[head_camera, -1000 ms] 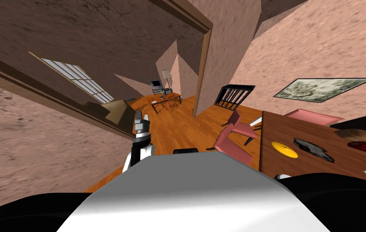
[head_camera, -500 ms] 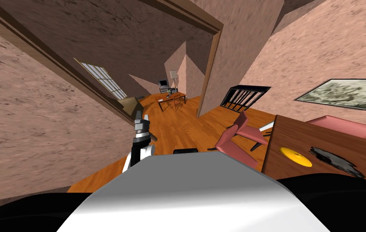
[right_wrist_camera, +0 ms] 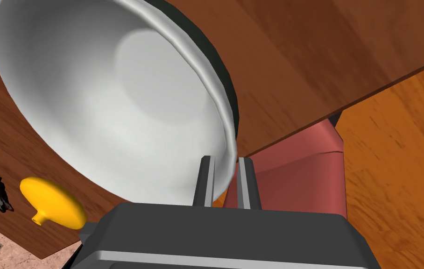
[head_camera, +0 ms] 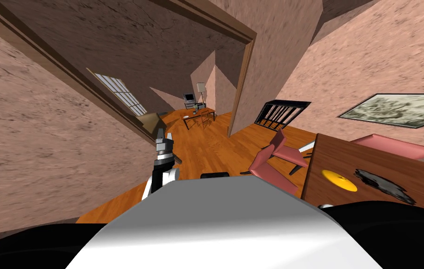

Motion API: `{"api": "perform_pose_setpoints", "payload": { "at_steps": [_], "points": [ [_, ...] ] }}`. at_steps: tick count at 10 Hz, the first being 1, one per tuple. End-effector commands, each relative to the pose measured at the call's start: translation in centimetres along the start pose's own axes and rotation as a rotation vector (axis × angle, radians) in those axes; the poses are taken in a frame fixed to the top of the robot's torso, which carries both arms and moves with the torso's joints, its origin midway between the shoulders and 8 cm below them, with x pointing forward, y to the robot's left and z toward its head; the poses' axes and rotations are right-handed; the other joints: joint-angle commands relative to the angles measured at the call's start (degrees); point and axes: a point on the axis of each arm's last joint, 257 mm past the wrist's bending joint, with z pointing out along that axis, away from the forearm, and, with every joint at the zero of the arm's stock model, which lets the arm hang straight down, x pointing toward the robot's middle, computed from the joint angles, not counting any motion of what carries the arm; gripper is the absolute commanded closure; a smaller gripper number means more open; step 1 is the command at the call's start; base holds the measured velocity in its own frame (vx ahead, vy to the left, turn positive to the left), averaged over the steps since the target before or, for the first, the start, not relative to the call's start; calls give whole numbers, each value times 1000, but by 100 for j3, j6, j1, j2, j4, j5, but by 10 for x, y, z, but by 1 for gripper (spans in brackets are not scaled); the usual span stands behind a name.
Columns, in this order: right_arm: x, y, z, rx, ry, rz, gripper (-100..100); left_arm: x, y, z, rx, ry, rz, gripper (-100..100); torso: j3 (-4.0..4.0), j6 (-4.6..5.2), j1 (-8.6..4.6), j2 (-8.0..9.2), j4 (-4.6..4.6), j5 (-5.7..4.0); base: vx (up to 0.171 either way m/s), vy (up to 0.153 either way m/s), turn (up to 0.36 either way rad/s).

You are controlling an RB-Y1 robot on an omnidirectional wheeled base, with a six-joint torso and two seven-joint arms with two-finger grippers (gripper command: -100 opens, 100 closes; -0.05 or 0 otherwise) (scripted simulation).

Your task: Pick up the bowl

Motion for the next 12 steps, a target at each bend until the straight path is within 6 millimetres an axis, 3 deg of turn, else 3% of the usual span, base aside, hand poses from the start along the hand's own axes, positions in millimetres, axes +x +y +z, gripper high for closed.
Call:
{"api": "perform_pose_setpoints", "payload": {
  "at_steps": [1, 2, 4, 10, 11, 12],
  "points": [
    [0, 0, 0, 0, 0, 0, 0, 0, 0, 0, 0, 0, 0, 0, 0, 0, 0, 0, 0, 0, 0, 0, 0],
    [-5, 3, -1, -13, -9, -36, 100, 0, 0, 0, 0, 0, 0, 0, 0, 0, 1, -1, 0, 1, 137, -2, -301],
    [-14, 3, -4, -22, -24, -83, 100, 0, 0, 0, 0, 0, 0, 0, -37, 6, 5, -65, -15, 1, 199, 9, -343],
    [-40, 3, -15, -43, -70, -231, 100, 0, 0, 0, 0, 0, 0, 0, -32, 3, 7, -54, -14, 8, 134, 11, -255],
    [-36, 2, -13, -41, -65, -213, 100, 0, 0, 0, 0, 0, 0, 0, -33, 0, 7, -56, -13, 10, 65, 10, -46],
    [-36, 2, -13, -42, -64, -218, 0, 0, 0, 0, 0, 0, 0, 0, -23, -8, 4, -37, -10, 9, 11, 3, 10]
  ]
}}
